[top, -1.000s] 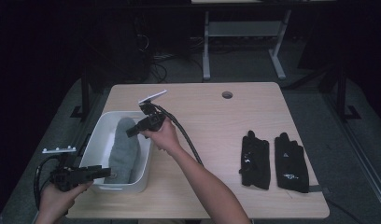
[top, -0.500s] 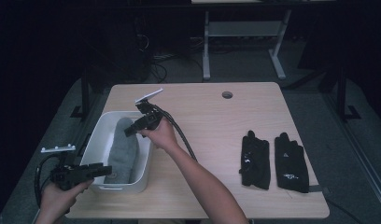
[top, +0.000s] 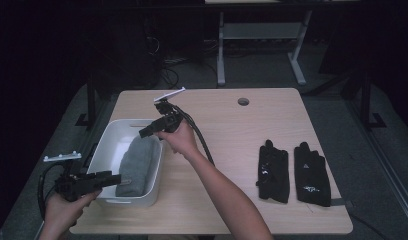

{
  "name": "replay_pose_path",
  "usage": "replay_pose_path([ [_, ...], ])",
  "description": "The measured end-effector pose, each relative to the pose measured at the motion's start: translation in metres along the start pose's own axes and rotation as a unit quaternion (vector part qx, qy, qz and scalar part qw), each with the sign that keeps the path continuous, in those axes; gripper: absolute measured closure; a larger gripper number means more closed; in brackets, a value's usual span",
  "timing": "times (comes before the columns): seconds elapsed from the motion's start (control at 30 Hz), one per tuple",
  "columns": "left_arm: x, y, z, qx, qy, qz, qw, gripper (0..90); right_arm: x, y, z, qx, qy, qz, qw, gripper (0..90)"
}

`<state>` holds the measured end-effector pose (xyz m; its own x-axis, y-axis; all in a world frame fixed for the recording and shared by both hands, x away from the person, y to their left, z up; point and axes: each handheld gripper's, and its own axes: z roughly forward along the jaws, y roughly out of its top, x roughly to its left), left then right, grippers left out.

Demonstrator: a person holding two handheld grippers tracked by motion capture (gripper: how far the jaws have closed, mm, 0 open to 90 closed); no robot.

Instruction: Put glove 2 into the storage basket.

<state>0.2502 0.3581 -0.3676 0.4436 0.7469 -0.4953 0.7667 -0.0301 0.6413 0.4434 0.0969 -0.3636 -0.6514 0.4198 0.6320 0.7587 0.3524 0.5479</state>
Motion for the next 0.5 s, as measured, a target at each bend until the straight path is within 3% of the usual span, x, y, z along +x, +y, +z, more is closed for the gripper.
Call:
replay_pose_path([
  [0.27,-0.005,0.003,0.000,-0.009,0.000,-0.002,1.0000,33.6,0.001,-0.001,-0.012,-0.006,-0.001,-0.004,1.0000,60.0],
  [0.5,-0.011,0.008,0.005,-0.008,-0.004,0.009,0.9999,33.5,0.002,-0.003,-0.029,-0.014,-0.001,-0.004,0.9999,58.5],
])
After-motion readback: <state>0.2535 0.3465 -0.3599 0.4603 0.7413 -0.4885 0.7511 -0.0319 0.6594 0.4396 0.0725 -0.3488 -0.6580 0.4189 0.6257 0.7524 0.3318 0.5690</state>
